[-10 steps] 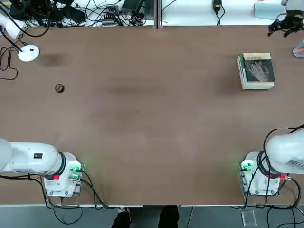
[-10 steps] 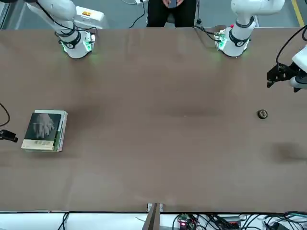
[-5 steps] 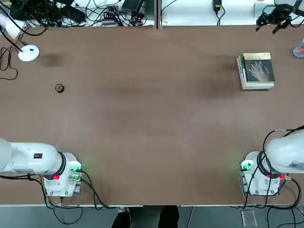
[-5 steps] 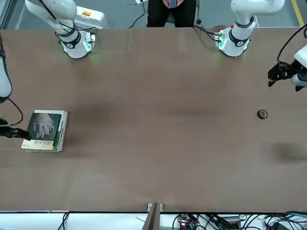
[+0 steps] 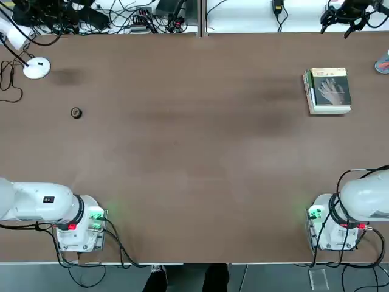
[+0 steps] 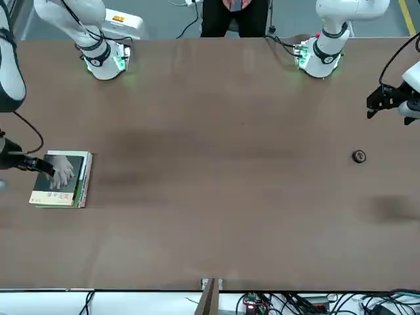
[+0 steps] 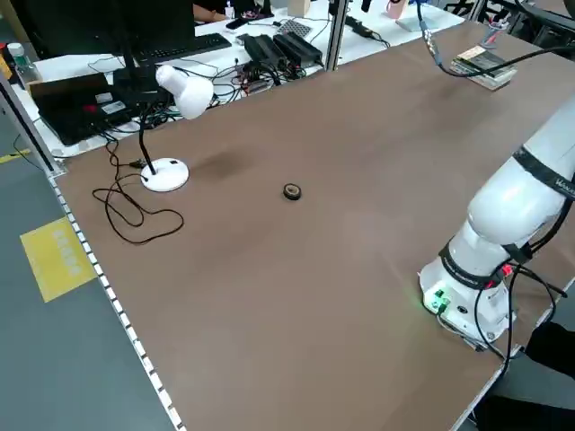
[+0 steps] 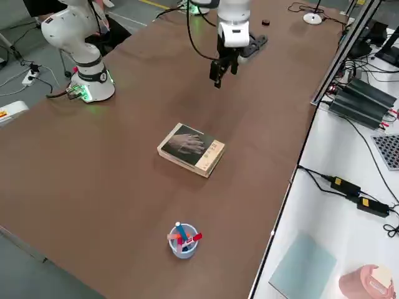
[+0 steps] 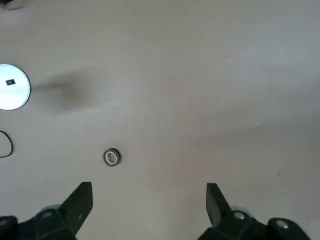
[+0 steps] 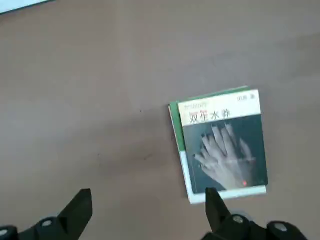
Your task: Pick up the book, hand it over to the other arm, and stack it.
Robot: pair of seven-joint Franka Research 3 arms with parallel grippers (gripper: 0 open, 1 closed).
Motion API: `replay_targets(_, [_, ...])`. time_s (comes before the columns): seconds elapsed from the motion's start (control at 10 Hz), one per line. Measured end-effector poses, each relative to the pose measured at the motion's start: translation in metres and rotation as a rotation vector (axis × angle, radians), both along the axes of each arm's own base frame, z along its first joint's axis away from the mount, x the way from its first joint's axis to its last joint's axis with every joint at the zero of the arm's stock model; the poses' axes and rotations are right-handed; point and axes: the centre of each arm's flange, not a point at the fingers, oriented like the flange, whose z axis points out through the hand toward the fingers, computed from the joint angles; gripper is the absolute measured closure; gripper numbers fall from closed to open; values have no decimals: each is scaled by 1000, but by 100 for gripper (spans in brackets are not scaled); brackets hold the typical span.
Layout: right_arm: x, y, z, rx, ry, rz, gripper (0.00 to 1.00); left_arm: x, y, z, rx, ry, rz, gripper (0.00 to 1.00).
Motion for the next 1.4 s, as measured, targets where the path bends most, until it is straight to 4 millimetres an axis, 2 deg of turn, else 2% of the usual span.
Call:
replay_targets(0.5, [-28, -10, 51, -14, 1, 44, 0, 0, 0, 0, 0, 0, 0, 0])
replay_targets(1.0, [-47, -22, 108, -30, -12, 103, 0, 0, 0, 0, 0, 0, 0, 0])
replay_targets(1.2, [-51, -21, 119, -30, 1, 80, 0, 0, 0, 0, 0, 0, 0, 0])
replay_targets(1.4, [-52, -20, 120, -30, 9, 65, 0, 0, 0, 0, 0, 0, 0, 0])
